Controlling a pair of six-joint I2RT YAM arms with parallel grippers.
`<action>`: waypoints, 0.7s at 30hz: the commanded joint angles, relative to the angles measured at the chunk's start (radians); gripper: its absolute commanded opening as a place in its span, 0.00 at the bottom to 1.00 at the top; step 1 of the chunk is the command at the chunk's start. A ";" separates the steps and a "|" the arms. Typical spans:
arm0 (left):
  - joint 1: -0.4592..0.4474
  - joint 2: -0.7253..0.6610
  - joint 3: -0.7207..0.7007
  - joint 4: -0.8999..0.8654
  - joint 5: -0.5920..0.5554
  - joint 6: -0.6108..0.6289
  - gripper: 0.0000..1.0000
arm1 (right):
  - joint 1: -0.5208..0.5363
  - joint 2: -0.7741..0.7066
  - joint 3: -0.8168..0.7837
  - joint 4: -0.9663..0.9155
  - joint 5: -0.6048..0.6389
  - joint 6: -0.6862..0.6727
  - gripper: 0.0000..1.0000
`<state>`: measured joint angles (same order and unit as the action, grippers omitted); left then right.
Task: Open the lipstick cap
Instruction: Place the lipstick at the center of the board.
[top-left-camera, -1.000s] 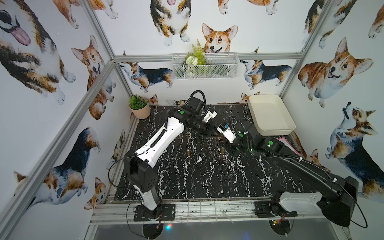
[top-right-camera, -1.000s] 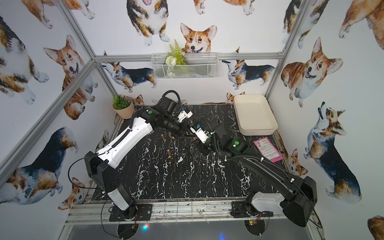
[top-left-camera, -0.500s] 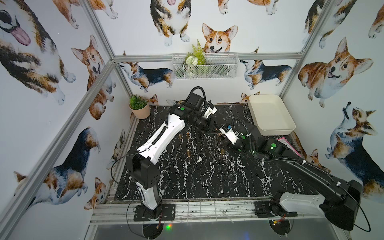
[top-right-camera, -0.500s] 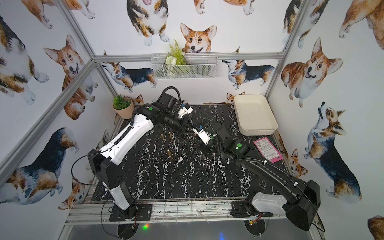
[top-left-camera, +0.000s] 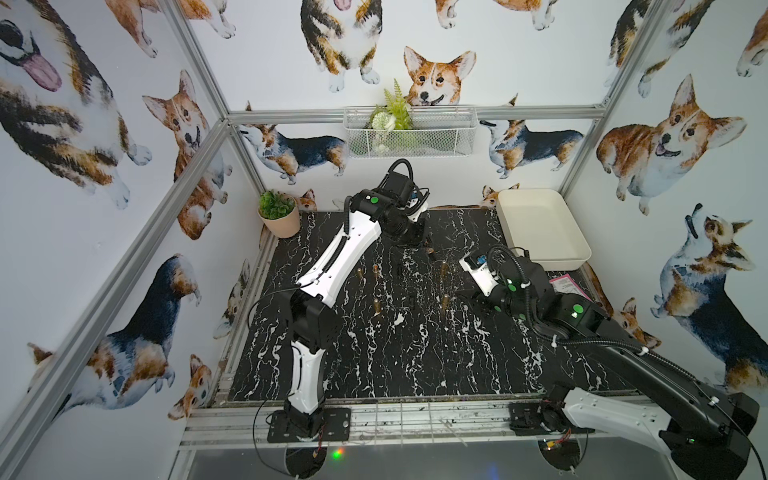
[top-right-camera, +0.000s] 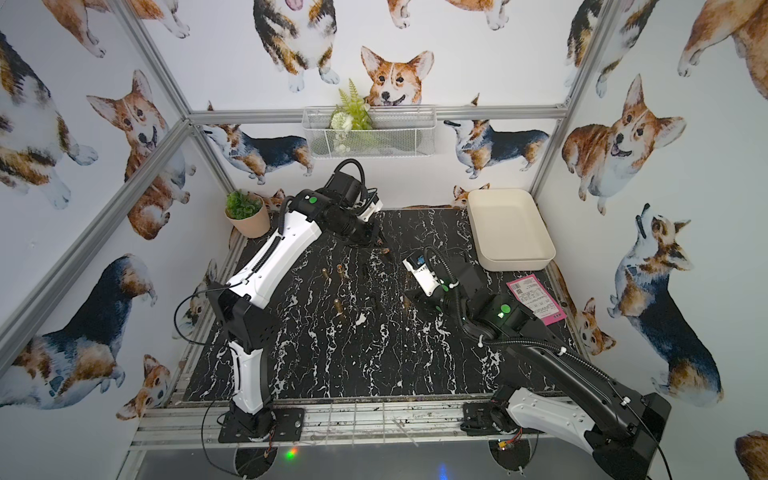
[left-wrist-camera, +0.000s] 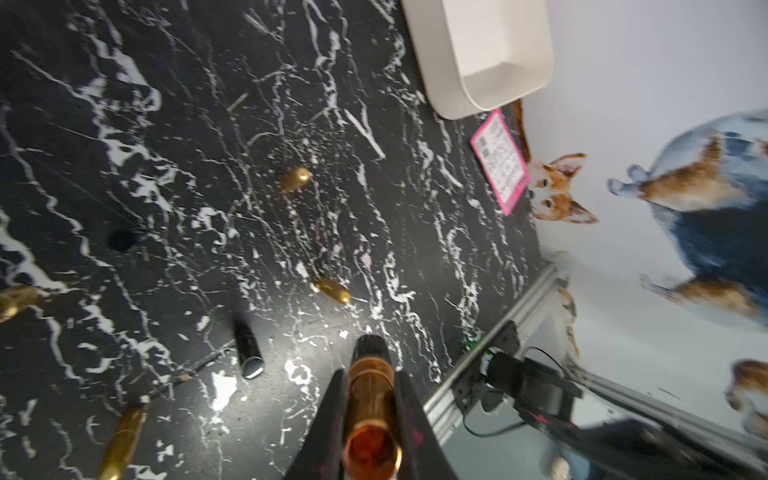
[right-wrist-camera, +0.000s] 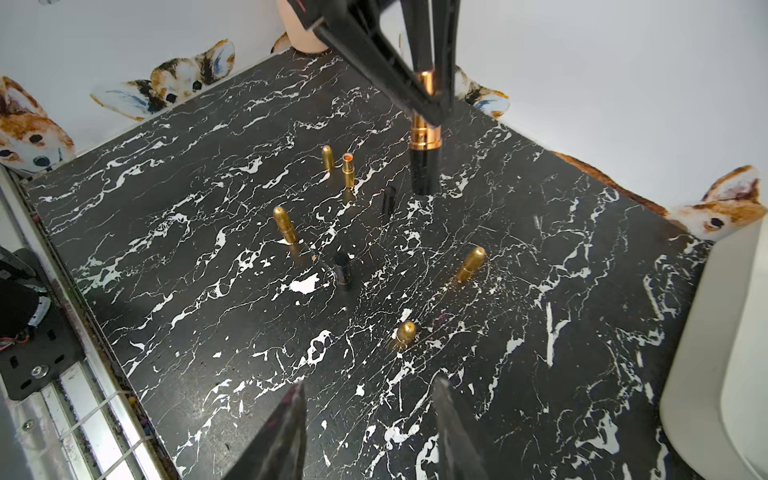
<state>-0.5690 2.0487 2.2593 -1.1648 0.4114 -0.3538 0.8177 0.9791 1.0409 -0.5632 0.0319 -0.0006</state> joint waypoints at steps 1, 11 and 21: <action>0.001 0.054 0.036 -0.030 -0.190 0.029 0.19 | 0.000 -0.034 0.019 -0.057 0.067 0.008 0.52; -0.004 0.158 -0.060 0.164 -0.391 0.022 0.19 | -0.002 -0.095 -0.016 -0.074 0.165 0.026 0.56; -0.027 0.177 -0.237 0.409 -0.422 0.002 0.20 | -0.054 -0.100 -0.053 -0.046 0.182 0.058 0.56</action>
<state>-0.5900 2.2166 2.0403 -0.8509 0.0147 -0.3420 0.7792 0.8864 0.9928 -0.6250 0.2115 0.0296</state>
